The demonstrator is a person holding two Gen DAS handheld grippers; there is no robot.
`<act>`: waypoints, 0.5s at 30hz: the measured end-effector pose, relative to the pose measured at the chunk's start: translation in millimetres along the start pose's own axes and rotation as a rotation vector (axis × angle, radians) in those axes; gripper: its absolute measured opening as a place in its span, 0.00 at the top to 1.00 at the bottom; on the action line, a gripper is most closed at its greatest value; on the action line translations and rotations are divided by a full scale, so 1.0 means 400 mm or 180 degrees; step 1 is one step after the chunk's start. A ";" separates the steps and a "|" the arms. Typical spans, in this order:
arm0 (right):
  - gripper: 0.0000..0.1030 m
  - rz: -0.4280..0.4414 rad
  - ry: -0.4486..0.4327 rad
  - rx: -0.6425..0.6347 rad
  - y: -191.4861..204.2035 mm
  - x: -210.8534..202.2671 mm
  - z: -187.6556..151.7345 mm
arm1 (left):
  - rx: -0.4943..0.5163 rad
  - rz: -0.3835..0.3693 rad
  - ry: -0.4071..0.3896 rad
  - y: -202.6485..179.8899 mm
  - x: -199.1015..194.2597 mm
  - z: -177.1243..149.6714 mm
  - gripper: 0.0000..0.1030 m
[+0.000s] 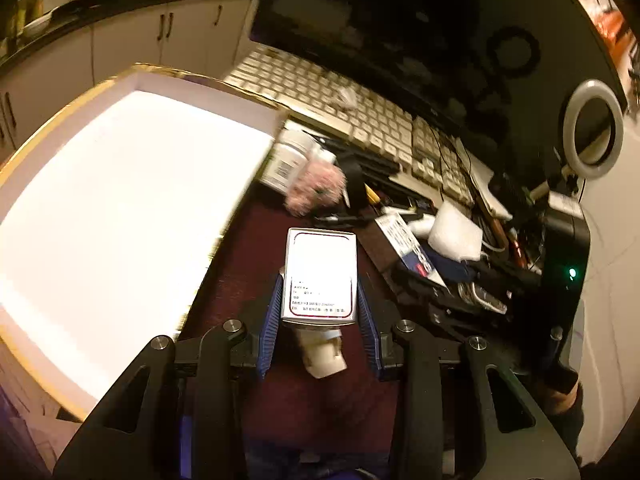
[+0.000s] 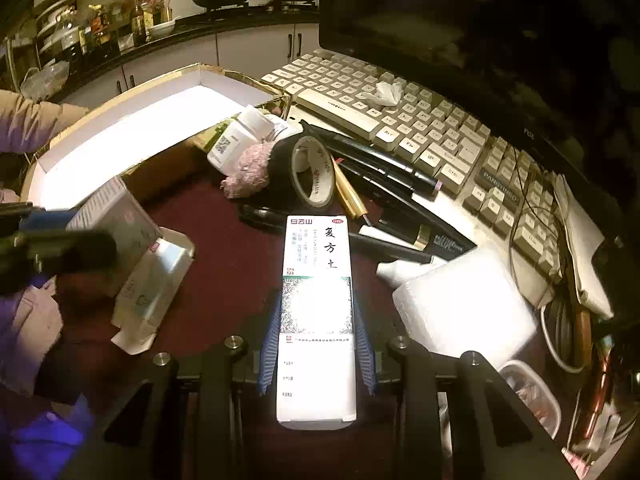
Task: Organize objects
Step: 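Lower the small white box into the tray with the left tool while the right lowers the tall box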
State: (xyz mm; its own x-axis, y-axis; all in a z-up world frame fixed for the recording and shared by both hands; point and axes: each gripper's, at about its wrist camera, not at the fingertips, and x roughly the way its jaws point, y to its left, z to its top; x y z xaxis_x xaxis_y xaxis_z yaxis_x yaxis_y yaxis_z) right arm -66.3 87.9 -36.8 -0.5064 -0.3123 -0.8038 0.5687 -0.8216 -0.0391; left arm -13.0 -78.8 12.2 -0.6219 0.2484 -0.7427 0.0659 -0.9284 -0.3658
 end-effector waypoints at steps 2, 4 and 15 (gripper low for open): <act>0.67 0.0033 -0.0046 0.0143 0.000 -0.011 -0.005 | -0.0055 0.0005 -0.0054 0.021 -0.018 0.006 0.66; 0.67 0.0115 -0.0122 0.0322 -0.005 -0.024 -0.008 | -0.0104 0.0016 -0.0112 0.041 -0.036 0.012 0.66; 0.67 0.0609 -0.0563 0.0610 0.041 -0.095 0.043 | -0.0379 0.0446 0.0002 0.195 -0.015 0.030 0.66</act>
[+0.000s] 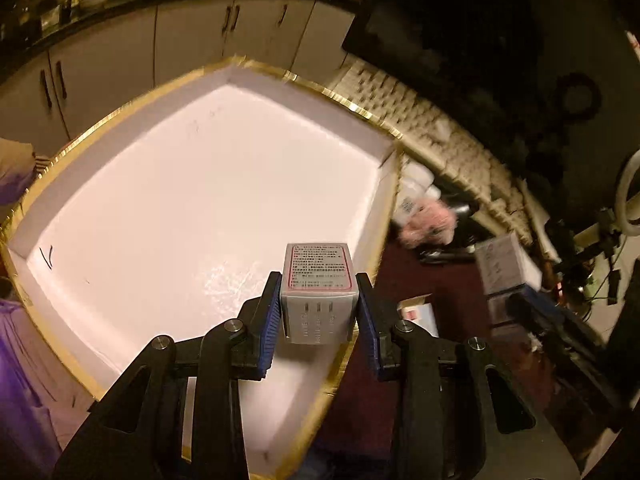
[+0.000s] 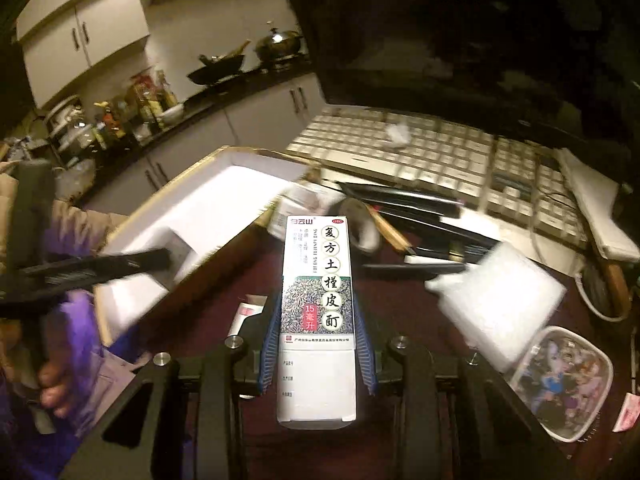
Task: Organize objects
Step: 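Lower the small white box into the tray with the left tool while the right lowers the tall box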
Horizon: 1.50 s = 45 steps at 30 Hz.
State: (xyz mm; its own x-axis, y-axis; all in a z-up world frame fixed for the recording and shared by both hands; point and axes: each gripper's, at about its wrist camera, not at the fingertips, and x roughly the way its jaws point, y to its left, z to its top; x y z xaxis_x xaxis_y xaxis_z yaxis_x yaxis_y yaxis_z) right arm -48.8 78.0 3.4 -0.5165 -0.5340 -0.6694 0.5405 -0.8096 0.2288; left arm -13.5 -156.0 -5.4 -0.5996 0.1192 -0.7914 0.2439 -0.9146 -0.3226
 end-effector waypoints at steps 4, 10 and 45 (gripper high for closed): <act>0.67 0.0238 -0.0017 -0.0089 0.056 0.027 0.041 | 0.0019 0.0023 0.0009 -0.002 0.001 -0.011 0.66; 0.67 0.0634 0.0038 -0.0146 0.145 0.123 0.129 | -0.0084 0.0078 -0.0036 0.033 -0.007 -0.005 0.67; 0.67 0.0167 0.0522 -0.0695 0.220 0.308 0.086 | -0.0094 0.0382 -0.0096 0.057 0.004 0.032 0.67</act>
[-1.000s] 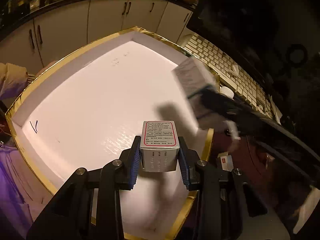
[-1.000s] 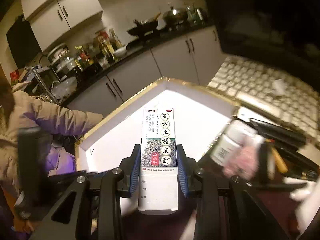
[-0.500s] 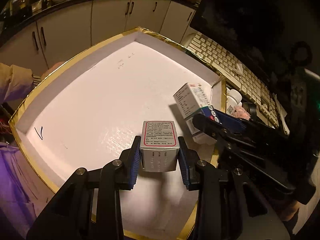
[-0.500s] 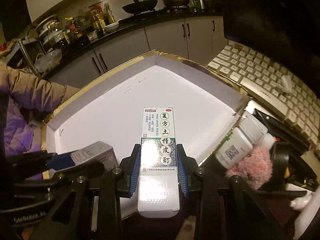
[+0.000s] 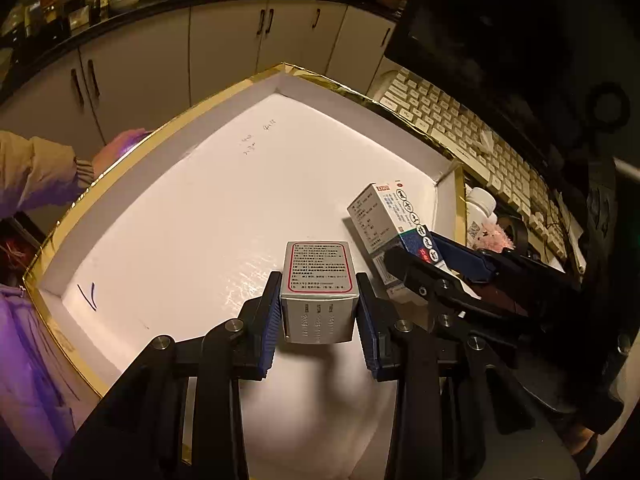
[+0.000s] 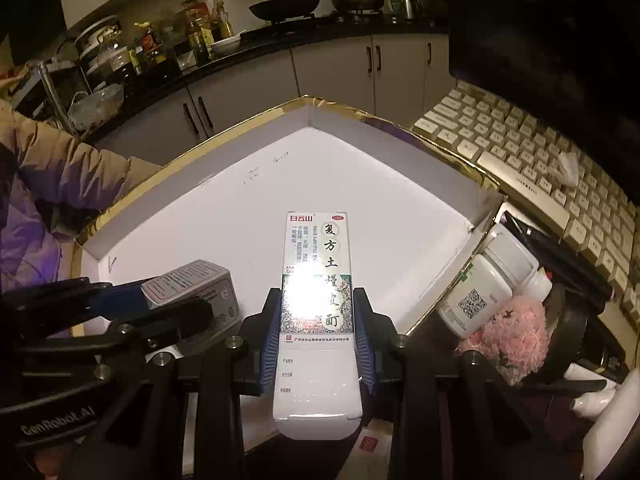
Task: Organize objects
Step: 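Lower the small white box into the tray with the left tool while the right lowers the tall box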
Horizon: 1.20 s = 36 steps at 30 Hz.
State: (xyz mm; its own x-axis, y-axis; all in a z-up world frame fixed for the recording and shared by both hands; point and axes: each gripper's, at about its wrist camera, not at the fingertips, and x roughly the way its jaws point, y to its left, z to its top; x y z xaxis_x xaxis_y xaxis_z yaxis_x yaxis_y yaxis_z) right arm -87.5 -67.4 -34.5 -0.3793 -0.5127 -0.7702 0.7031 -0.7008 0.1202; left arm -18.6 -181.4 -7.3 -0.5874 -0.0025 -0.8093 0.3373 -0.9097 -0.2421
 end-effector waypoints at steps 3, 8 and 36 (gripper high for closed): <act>0.67 0.0061 -0.0070 0.0016 -0.004 -0.005 -0.002 | -0.0012 0.0001 -0.0010 0.000 0.004 0.006 0.67; 0.67 0.0211 -0.0200 0.0040 -0.011 -0.010 -0.010 | -0.0014 -0.0013 -0.0023 0.001 0.006 0.007 0.67; 0.49 0.0968 -0.0434 0.0634 -0.074 -0.039 -0.011 | -0.0084 -0.0237 -0.0145 0.002 -0.038 0.020 0.56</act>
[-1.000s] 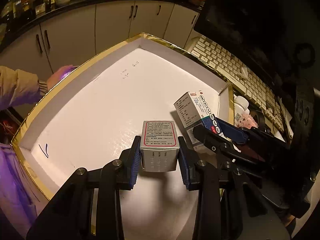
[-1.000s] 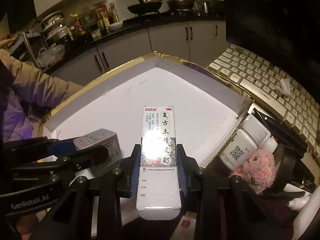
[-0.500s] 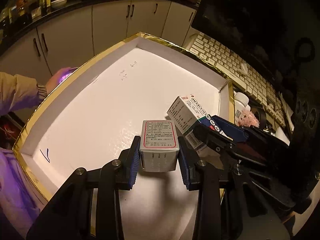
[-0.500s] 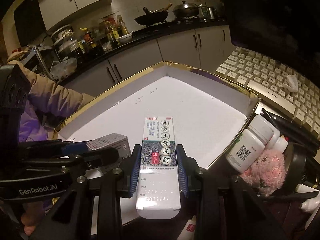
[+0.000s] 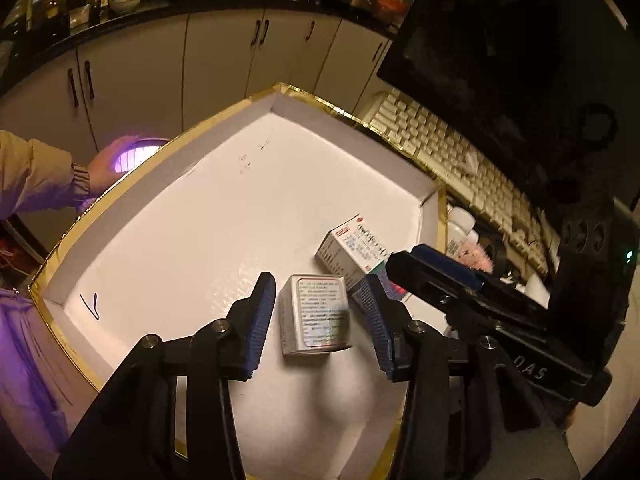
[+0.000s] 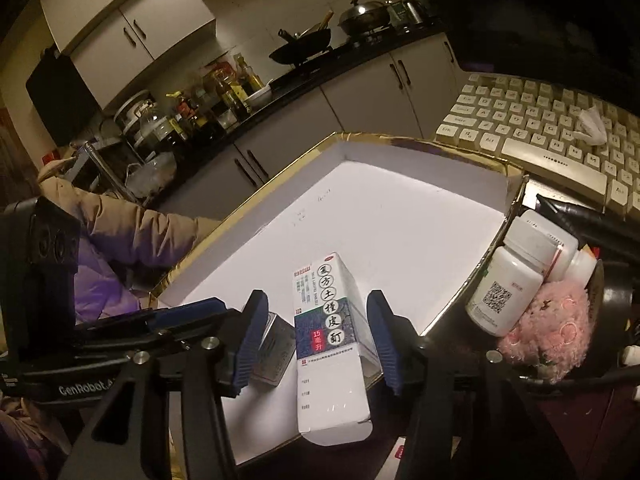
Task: Organize objects
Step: 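Lower the small white box into the tray with the left tool while the right lowers the tall box, then open both tools to release the boxes and withdraw from the tray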
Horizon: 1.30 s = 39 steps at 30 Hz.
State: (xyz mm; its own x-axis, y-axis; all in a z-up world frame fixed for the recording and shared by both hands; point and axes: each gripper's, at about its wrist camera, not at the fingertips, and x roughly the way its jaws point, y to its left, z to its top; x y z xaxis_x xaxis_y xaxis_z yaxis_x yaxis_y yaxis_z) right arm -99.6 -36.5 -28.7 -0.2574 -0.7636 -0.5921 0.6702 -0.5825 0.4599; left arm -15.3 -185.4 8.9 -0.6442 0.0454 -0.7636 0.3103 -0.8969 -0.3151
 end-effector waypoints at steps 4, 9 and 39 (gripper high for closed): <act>0.49 -0.0015 -0.0097 0.0099 -0.009 -0.018 -0.003 | 0.0047 -0.0003 -0.0134 -0.028 -0.026 -0.001 0.56; 0.49 -0.0005 -0.0192 0.0330 -0.028 -0.070 -0.022 | 0.0156 -0.0023 -0.0176 -0.059 -0.042 -0.016 0.57; 0.50 -0.1283 0.0156 0.0033 -0.032 -0.206 -0.263 | 0.0629 -0.0499 0.0020 -0.221 -0.045 -0.116 0.57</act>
State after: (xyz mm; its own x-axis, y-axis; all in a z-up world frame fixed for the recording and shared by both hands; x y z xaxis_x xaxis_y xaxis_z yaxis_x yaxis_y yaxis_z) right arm -13.7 63.3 -55.5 -0.4645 -0.4596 -0.7570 0.5152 -0.8355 0.1911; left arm 1.3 -86.4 24.6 -0.6690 0.1928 -0.7178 0.0640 -0.9472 -0.3141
